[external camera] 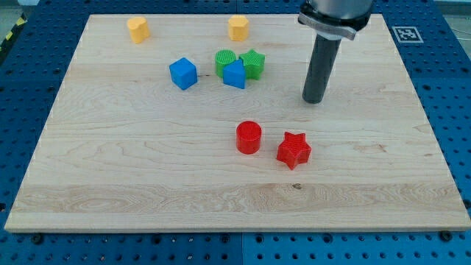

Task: Move the red star slightly down

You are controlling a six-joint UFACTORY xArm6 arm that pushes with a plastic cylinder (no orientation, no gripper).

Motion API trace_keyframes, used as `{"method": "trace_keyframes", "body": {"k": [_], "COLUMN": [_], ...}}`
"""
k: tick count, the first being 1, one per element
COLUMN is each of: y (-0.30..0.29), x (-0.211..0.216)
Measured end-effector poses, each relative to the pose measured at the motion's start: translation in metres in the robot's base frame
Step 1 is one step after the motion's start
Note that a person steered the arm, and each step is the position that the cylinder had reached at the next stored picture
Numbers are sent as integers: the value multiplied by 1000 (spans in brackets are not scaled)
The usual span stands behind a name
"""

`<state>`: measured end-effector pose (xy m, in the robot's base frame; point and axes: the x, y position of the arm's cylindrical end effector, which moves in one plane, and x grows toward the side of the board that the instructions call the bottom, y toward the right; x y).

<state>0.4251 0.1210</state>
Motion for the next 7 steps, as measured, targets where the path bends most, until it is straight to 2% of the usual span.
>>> {"method": "trace_keyframes", "body": {"k": [1,4,5,7], "y": [0,-59,-60,-60], "x": [28,28,53,57]}}
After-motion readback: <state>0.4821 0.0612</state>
